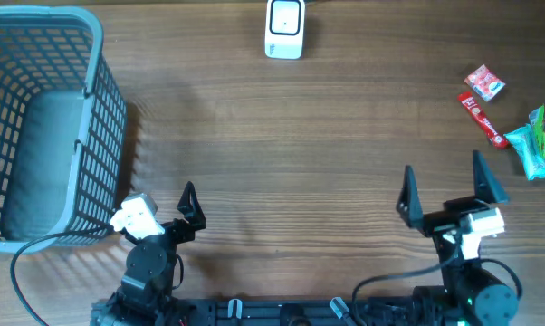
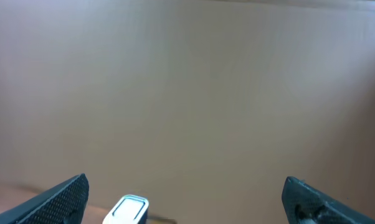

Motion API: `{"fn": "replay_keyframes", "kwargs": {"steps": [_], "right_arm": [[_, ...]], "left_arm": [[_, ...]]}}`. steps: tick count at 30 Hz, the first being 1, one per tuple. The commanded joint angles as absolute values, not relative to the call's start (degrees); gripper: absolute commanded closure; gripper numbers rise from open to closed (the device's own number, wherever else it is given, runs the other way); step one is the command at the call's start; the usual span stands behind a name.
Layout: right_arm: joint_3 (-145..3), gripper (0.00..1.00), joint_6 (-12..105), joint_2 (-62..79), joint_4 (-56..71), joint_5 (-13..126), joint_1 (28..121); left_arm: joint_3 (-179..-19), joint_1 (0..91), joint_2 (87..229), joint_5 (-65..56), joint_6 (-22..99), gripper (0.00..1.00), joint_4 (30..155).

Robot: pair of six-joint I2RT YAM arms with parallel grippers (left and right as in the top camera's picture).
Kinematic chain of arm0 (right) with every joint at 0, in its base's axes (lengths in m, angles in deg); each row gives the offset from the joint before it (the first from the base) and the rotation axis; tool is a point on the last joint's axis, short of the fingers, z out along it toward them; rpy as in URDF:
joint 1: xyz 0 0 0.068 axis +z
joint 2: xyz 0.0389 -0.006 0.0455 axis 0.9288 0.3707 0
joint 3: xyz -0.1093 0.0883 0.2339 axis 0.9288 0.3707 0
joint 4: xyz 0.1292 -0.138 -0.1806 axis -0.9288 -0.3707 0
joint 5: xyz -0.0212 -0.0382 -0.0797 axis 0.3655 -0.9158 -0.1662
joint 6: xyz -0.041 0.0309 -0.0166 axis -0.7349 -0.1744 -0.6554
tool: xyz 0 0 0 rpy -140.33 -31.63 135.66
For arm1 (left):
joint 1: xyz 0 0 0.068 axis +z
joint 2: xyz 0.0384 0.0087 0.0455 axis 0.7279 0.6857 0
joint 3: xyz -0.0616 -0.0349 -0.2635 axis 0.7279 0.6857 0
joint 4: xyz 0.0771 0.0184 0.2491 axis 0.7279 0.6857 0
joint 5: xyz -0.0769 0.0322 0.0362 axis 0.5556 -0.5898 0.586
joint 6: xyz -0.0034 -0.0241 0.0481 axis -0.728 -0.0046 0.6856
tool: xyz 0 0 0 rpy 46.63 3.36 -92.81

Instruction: Scan the item barcode

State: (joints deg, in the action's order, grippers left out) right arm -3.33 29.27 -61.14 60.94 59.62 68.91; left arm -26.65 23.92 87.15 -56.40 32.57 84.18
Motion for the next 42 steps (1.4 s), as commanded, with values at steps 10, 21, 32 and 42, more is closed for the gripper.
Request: {"fn": "replay_keyframes", "kwargs": {"steps": [10,21,32,42], "right_arm": [[2.57,0.00,29.68,-62.17,42.80,54.06,65.15],[2.57,0.00,28.28,-62.08,40.16,52.14,65.17],[2.57,0.00,28.30,-62.08,40.16,52.14,65.17],[2.57,0.00,28.26,-62.08,40.16,52.14,65.17]], "left_arm": [[-26.51,23.73,86.71,-56.75,32.25,0.00,84.00],[-26.51,23.73,86.71,-56.75,32.25,0.00,84.00],[-26.51,23.73,86.71,-56.75,32.25,0.00,84.00],[-25.05,38.61,86.71,-40.22,43.92,0.00,69.73]]}}
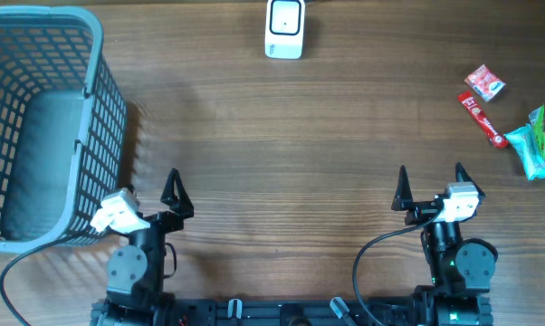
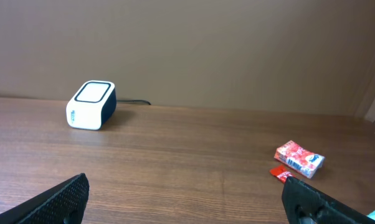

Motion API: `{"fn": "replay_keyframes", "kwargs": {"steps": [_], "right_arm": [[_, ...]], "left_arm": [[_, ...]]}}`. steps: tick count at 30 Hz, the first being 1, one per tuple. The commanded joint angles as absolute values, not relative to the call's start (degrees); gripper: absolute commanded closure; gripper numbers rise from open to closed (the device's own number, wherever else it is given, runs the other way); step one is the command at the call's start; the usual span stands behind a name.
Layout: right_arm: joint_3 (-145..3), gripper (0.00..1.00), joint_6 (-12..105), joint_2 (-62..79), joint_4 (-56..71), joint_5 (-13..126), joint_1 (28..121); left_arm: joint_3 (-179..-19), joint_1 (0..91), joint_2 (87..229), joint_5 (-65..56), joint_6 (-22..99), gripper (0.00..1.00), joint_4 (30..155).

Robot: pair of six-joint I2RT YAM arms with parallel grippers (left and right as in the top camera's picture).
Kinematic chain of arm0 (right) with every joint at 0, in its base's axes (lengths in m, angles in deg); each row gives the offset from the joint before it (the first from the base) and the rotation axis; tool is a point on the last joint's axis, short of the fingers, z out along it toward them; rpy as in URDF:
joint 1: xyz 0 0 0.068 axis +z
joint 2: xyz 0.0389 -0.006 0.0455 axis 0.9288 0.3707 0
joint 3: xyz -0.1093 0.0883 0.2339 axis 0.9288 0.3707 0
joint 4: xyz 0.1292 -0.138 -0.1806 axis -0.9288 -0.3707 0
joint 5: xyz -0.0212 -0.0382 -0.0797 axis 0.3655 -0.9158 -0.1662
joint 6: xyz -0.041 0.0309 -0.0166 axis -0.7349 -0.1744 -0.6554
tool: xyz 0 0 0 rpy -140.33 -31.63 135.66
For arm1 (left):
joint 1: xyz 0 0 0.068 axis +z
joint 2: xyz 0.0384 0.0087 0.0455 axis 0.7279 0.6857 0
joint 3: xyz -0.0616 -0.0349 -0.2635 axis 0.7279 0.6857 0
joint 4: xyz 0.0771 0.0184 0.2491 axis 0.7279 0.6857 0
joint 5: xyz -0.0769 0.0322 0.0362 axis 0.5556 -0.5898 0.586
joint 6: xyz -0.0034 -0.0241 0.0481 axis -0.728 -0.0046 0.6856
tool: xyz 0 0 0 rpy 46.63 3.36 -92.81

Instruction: Scan the item barcode

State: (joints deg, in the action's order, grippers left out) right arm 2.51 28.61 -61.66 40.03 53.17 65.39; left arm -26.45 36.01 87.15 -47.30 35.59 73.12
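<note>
The white scanner with a dark top stands at the table's far middle; in the right wrist view the scanner is far left. At the right edge lie a red-and-white packet, a red stick pack and a green bag. The packet shows a barcode on its side, with the stick pack just in front of it. My right gripper stands open near the front edge, holding nothing. My left gripper is at the front left, jaws apart, one finger hidden under its camera.
A grey mesh basket fills the left side, close to my left arm. Cables loop off the front edge below both arms. Bare wood lies between the grippers and the scanner.
The right wrist camera, which faced bare wood with the scanner at its bottom edge, now looks level across the table at scanner and snacks. Both grippers shifted slightly left, still open and holding nothing.
</note>
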Motion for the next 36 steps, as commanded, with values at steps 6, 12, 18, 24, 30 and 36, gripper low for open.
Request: {"fn": "replay_keyframes", "kwargs": {"steps": [6,12,18,24,30,36], "right_arm": [[2.57,0.00,28.28,-62.08,40.16,52.14,65.17],[2.57,0.00,28.28,-62.08,40.16,52.14,65.17],[2.57,0.00,28.28,-62.08,40.16,52.14,65.17],[2.57,0.00,28.28,-62.08,40.13,52.14,65.17],[2.57,0.00,28.26,-62.08,40.16,52.14,65.17],[2.57,0.00,28.28,-62.08,40.16,52.14,65.17]], "left_arm": [[-19.43,40.08,86.56,-37.01,48.11,0.00,62.45],[-19.43,40.10,86.56,-32.70,55.07,0.00,63.09],[-19.43,41.13,86.56,-32.86,50.13,0.00,63.07],[-19.43,41.82,86.56,-32.86,50.41,0.00,63.07],[-19.43,42.17,86.56,-31.57,53.51,0.00,63.11],[-19.43,42.17,86.62,-31.59,53.49,0.00,62.91]]}}
